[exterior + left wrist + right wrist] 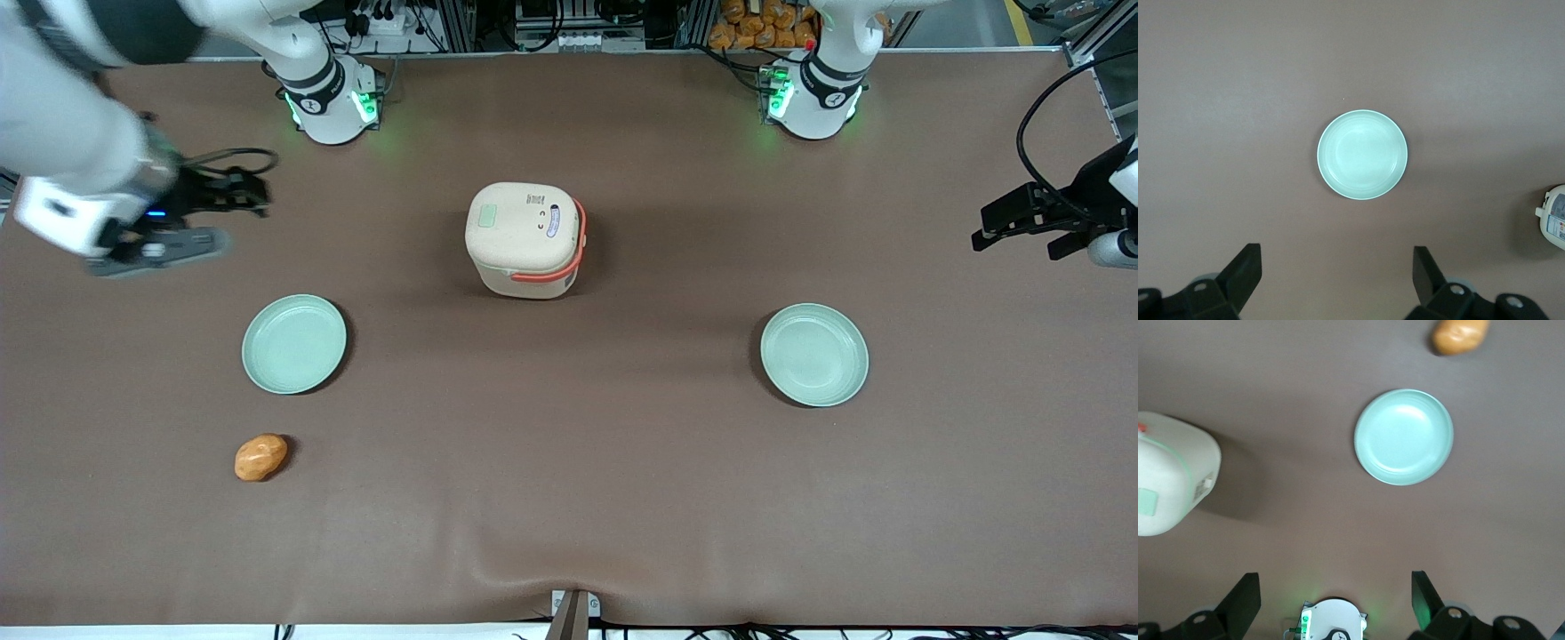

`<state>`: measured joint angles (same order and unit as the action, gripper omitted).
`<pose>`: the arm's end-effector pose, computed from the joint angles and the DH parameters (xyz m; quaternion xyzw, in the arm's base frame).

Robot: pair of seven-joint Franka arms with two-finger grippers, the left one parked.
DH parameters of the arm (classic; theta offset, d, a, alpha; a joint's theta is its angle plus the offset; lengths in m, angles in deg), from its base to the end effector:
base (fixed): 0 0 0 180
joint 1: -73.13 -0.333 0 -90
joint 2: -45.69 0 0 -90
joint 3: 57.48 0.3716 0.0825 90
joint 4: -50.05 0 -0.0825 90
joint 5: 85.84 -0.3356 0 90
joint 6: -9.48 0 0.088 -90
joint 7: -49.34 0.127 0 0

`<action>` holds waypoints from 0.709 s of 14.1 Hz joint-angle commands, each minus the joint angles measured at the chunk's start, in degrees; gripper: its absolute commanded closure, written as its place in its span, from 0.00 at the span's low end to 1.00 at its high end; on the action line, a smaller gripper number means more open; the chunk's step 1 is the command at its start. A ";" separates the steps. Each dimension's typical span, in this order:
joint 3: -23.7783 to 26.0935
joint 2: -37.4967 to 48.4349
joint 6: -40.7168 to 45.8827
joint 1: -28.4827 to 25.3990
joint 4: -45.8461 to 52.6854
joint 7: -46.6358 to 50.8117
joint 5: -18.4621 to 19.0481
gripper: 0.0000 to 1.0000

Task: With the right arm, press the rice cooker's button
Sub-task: 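Move the right gripper over the cream rice cooker's lid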

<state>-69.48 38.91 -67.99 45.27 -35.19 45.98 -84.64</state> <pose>0.4957 0.1458 0.6192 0.9782 0.1638 -0.1221 0.0362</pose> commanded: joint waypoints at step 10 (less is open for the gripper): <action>0.48 -6.93 -6.73 -18.71 -0.63 22.48 -12.70 0.77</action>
<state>-69.16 32.40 -75.14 29.32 -35.49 61.97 -95.50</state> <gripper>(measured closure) 0.529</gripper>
